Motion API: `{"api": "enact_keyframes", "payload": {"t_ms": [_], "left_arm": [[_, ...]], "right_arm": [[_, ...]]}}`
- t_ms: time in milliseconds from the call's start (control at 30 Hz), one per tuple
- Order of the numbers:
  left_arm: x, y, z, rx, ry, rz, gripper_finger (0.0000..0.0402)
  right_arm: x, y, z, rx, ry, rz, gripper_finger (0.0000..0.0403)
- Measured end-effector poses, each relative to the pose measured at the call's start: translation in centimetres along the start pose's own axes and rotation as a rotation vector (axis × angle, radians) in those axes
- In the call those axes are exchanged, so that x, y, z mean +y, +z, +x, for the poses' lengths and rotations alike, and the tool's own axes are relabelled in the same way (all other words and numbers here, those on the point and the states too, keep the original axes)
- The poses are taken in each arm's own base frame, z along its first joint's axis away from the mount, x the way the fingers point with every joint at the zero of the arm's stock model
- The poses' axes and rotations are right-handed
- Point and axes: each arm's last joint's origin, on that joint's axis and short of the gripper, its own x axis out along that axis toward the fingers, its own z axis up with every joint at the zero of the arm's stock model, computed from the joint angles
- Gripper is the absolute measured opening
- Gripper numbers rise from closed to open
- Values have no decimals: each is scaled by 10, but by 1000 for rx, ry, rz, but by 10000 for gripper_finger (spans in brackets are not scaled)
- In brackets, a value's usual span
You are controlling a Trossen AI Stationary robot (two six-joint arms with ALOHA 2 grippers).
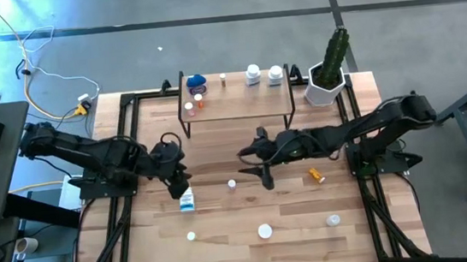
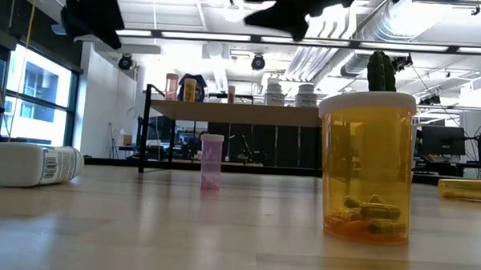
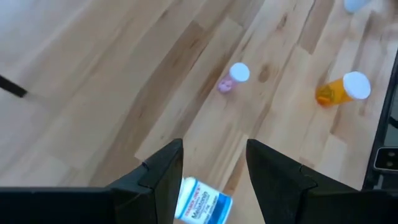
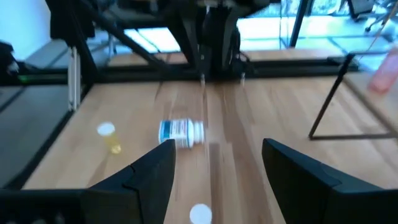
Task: Pick and place medicine bottles onto shelf by color
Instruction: Put the pink pill bottle on the shelf
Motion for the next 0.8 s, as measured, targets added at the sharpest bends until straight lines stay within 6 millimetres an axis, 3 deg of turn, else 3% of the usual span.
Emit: {"api": "enact_keyframes", "payload": {"t_ms": [367, 800], "left_arm": [[-9, -26, 1, 30, 22, -53, 165], [-11, -31, -1, 25, 24, -68, 165]], "right_arm": [[3, -39, 45, 90, 4, 16, 232], [5, -84, 79, 196, 43, 37, 232]]}}
